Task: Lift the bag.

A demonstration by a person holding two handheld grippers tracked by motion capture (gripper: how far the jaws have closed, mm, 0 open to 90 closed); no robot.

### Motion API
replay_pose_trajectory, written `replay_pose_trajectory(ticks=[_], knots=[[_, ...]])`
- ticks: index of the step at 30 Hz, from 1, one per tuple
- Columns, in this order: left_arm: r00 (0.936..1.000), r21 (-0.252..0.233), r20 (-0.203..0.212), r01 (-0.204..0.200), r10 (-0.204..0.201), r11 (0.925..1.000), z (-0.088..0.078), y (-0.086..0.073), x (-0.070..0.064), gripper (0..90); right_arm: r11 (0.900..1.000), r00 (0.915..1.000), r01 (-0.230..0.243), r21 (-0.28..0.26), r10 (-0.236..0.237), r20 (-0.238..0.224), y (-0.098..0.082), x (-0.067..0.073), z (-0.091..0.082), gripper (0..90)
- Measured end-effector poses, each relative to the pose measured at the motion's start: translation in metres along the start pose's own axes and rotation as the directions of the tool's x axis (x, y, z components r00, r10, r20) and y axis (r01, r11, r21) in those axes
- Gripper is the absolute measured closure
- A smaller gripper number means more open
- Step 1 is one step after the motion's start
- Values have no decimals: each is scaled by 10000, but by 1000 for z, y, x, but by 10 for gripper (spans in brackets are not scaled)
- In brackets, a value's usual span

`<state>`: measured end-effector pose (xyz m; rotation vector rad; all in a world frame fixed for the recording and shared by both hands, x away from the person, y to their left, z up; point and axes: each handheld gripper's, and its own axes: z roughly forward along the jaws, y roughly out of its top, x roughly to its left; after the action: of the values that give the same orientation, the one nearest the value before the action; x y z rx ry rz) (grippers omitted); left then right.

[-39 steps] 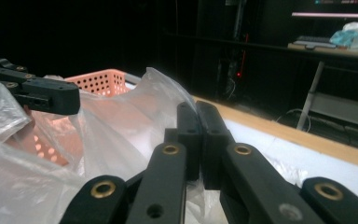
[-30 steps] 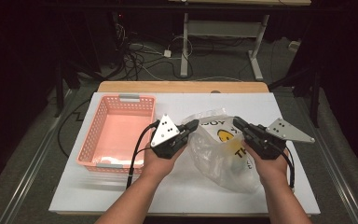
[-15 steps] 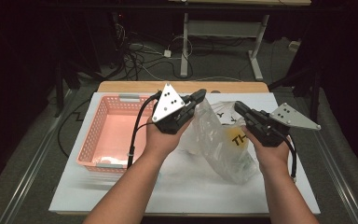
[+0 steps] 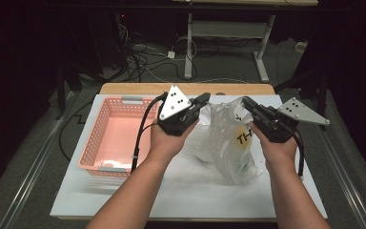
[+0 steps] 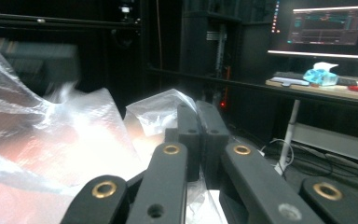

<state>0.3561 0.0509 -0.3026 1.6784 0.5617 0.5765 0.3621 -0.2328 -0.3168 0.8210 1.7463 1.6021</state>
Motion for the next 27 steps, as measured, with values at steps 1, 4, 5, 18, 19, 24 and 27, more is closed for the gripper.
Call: replay_pose_trajectory(ticks=[1, 4, 5, 18, 19, 24, 27], knots=[[9999, 102, 40, 96, -96, 9999, -2, -7, -2, 815, 10000, 10000, 15, 8, -15, 51, 0, -1, 0, 900], [9978, 554, 400, 502, -524, 9972, -10, -27, -11, 549, 10000, 9999, 11, 27, -11, 130, 1, -4, 0, 900], [9979, 571, 456, 431, -457, 9974, -13, -34, -16, 482, 10000, 9998, 22, 66, -23, 172, 1, -4, 0, 900], [9962, 1717, 864, -194, 46, 9850, 36, -53, -52, 776, 9999, 10000, 64, 140, -65, 73, -2, 1, 1, 900], [9955, 1598, 937, -35, -116, 9871, 37, -52, -48, 879, 9999, 9999, 72, 156, -73, 81, -2, 1, 0, 900], [9982, 704, 594, -145, 103, 9974, 17, -34, -36, 883, 9999, 9998, 100, 69, -101, 142, 0, -4, -7, 900], [9994, 340, 101, -334, 331, 9989, 4, -17, -24, 883, 10000, 9997, 77, -48, -76, 220, 1, -6, -9, 900]])
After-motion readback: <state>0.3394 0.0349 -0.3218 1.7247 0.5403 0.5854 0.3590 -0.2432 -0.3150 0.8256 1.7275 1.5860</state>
